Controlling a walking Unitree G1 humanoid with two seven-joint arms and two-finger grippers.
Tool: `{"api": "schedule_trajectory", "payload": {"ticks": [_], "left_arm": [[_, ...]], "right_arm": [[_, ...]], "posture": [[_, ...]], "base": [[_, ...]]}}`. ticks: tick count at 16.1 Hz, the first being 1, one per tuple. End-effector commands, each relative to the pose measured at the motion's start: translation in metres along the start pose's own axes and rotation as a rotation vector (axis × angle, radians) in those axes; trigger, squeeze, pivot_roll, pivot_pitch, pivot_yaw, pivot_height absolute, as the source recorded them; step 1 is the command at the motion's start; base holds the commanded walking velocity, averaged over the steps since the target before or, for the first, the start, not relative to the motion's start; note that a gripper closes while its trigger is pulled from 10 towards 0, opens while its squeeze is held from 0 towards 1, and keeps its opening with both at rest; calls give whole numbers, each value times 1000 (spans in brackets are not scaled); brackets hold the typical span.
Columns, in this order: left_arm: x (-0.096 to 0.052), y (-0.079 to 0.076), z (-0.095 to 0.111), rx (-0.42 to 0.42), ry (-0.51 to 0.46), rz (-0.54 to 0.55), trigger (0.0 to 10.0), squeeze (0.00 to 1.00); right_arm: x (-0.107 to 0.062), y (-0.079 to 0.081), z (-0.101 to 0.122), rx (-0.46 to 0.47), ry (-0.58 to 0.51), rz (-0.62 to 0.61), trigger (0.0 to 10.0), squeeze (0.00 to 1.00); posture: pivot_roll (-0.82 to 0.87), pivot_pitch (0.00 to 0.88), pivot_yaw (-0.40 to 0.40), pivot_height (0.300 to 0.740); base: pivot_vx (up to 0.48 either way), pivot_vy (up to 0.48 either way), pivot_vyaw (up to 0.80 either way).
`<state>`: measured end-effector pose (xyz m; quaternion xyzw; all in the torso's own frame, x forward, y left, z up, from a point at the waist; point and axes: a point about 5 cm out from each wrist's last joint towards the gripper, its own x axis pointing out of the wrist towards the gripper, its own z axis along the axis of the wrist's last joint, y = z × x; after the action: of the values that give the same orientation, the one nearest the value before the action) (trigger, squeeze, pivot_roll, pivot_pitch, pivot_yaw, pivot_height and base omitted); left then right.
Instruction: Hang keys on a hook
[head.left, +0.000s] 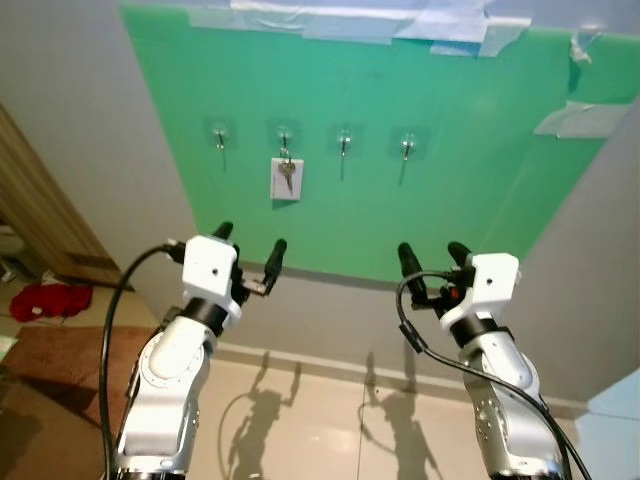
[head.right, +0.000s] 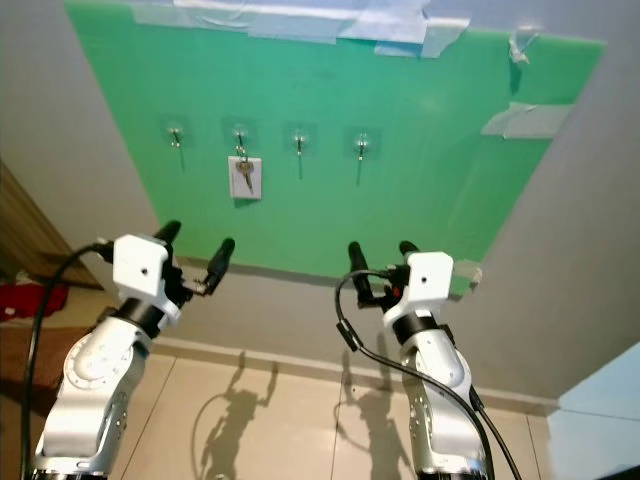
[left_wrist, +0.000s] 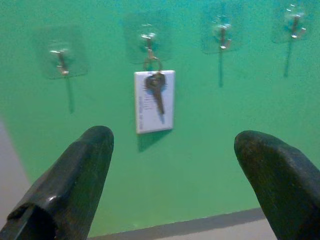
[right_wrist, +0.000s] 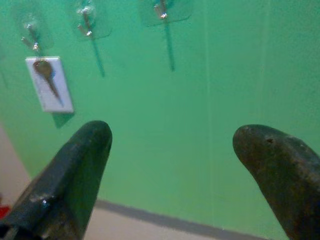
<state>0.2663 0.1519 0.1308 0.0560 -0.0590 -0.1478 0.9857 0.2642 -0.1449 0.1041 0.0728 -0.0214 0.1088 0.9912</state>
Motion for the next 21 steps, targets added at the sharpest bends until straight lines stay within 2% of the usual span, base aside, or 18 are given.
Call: {"api": "schedule_trajectory", "payload": {"ticks": [1, 2, 4, 6, 12, 19, 21], "left_arm": [[-2, 6, -6, -4, 46, 46, 10000, 0], [-1, 6, -10, -20, 67, 73, 10000, 0], [-2, 2, -14, 11, 95, 69, 10000, 0], [-3, 1, -16, -21, 119, 70, 10000, 0], [-3, 0, -15, -13, 132, 70, 10000, 0], [-4, 2, -16, -28, 145, 97, 10000, 0], [-3, 7, -13, -27, 129, 134, 10000, 0]], "right_arm": [[-1, 3, 3, 27, 33, -7, 10000, 0], [0, 3, 4, 43, 53, -15, 10000, 0], [2, 4, 5, 31, 70, -8, 10000, 0], [3, 4, 6, 32, 85, -6, 10000, 0], [7, 2, 0, 74, 143, 10, 10000, 0], [11, -3, -8, 86, 178, 31, 10000, 0], [11, -2, -12, 91, 193, 42, 10000, 0]], "posture": [[11, 0, 53, 740], [10, 0, 53, 740], [8, 0, 51, 740], [9, 0, 50, 740], [21, 0, 38, 740], [33, 0, 27, 740], [35, 0, 28, 740]], "base": [[0, 0, 0], [0, 0, 0], [0, 0, 0], [0, 0, 800], [0, 0, 785], [0, 451, 769], [0, 0, 769]]}}
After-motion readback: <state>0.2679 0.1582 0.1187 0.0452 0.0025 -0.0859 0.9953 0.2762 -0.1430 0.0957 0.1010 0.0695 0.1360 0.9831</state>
